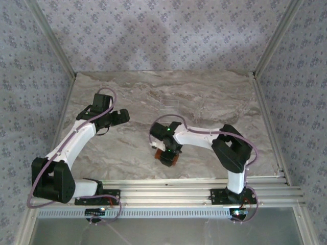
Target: Take the credit cards out of the card holder
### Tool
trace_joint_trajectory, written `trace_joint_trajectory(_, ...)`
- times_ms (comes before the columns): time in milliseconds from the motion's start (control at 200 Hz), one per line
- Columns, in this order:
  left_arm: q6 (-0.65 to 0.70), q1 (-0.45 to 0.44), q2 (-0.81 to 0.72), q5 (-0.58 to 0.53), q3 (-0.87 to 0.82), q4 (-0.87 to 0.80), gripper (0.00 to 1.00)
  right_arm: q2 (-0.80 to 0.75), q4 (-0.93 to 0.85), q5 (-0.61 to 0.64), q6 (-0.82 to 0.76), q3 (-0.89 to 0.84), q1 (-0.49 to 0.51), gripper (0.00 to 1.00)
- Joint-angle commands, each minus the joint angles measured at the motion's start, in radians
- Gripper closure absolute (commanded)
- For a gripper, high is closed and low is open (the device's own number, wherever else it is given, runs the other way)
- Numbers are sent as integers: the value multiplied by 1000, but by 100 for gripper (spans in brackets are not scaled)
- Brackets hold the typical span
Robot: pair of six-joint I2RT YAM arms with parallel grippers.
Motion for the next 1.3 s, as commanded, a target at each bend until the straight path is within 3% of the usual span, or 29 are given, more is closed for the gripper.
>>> trace_joint_trajectory(0, -19, -9, 4, 10, 34, -19, 2, 56, -36, 32, 228, 81, 0, 30)
trace_joint_trajectory(245, -25, -19, 8, 12, 30, -25, 1, 43, -8, 123, 652, 134, 6, 28)
trace_joint_trajectory(370, -29, -27, 9, 14, 25, -21, 1, 78, -98, 183, 853, 193, 8, 27)
trace_joint_trajectory(610, -16, -36, 11, 18, 33, -26, 1, 103, -105, 224, 1051, 222, 4, 28)
trace_joint_trajectory(834, 0, -38, -1, 26, 23, -41, 1, 162, -126, 247, 1164, 268, 2, 25)
trace_joint_trajectory(1089, -1, -39, -15, 38, 13, -49, 0, 159, -133, 223, 1211, 270, -3, 10)
trace_joint_trajectory(1174, 2, -43, -11, 84, 12, -39, 1, 117, -146, 224, 1183, 267, -10, 5)
trace_joint_trajectory(1294, -26, -77, 14, 104, 17, -22, 2, 16, -104, 199, 1043, 228, -30, 7)
